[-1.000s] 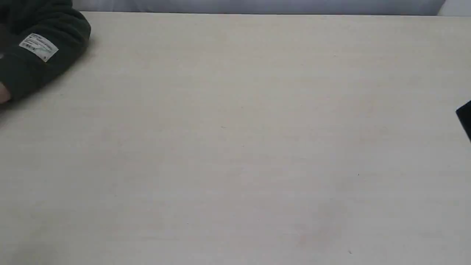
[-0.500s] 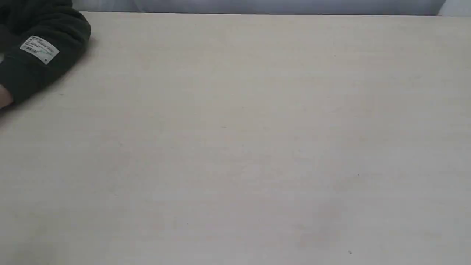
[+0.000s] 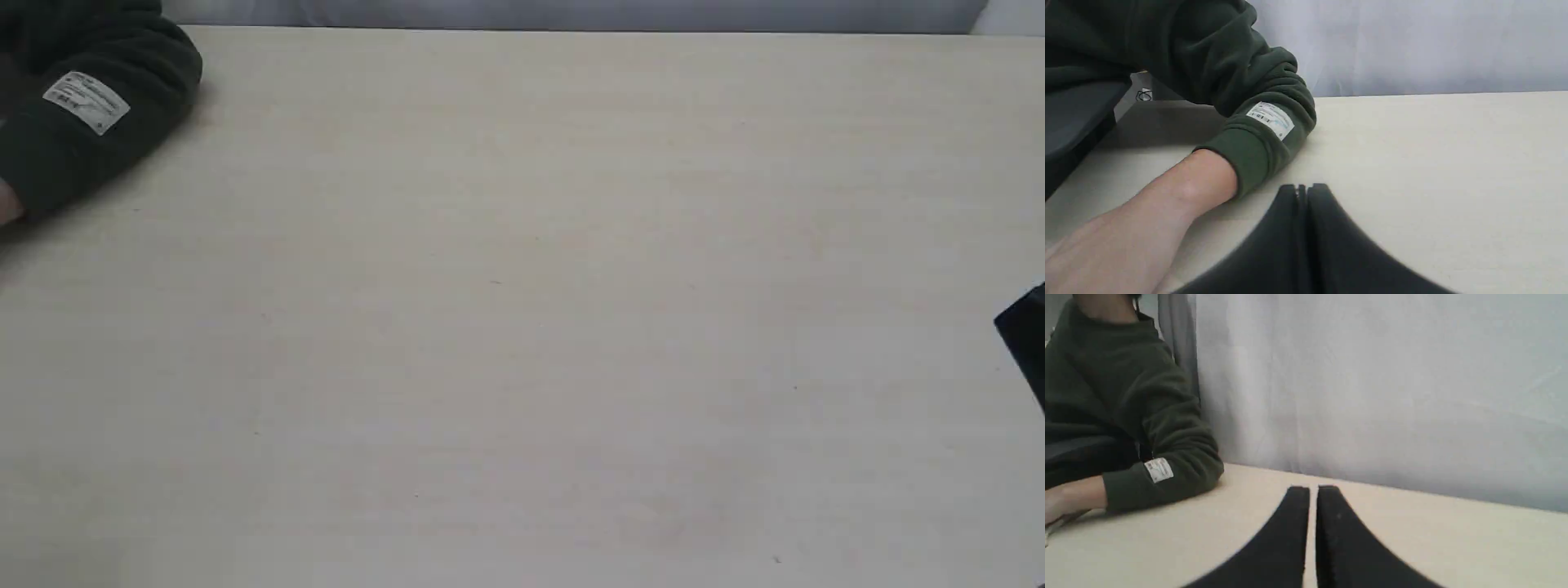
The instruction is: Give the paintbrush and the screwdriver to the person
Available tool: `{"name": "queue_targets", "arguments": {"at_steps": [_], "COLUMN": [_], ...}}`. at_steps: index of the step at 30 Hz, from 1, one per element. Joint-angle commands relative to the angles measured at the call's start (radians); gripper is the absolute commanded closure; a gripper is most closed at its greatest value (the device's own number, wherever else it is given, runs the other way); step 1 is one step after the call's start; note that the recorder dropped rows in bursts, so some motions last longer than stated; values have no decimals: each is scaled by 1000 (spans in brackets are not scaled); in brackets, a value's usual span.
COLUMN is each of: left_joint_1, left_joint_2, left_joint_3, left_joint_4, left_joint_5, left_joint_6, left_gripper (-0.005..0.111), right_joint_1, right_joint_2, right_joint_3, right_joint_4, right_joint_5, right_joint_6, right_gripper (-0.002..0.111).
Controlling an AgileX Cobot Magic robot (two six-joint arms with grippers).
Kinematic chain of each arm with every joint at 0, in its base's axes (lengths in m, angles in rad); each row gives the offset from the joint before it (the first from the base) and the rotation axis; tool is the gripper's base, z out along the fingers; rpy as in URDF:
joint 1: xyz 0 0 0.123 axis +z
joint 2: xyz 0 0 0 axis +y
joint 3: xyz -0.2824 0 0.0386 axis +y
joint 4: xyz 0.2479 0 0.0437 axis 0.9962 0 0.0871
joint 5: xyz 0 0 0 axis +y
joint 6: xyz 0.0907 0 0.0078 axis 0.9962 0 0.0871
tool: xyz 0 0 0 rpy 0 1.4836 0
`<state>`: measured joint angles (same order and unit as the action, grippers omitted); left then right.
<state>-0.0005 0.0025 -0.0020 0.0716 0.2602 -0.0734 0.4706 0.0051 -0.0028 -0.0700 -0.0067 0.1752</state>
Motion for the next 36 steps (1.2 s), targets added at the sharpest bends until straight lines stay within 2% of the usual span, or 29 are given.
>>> {"name": "queue_targets", "arguments": {"at_steps": [1,9,36], "left_joint_1": [-7,-7,-7], "left_joint_2": [-2,-2,-2], "left_joint_3": [2,2,2], "left_joint_4": [-3,-5,-3], "left_joint_5": [-12,-10,-13], "left_joint_6": [-2,-2,-2], "left_gripper": [107,107,107], "right_joint_1": [-4,-4,-6], "right_joint_2": [-5,-5,-5], "right_joint_3": [3,3,3], "right_joint_4": [37,86,44], "right_joint_5": [53,57,57], "right_joint_6": [4,4,-40], "right_gripper": [104,104,104]}}
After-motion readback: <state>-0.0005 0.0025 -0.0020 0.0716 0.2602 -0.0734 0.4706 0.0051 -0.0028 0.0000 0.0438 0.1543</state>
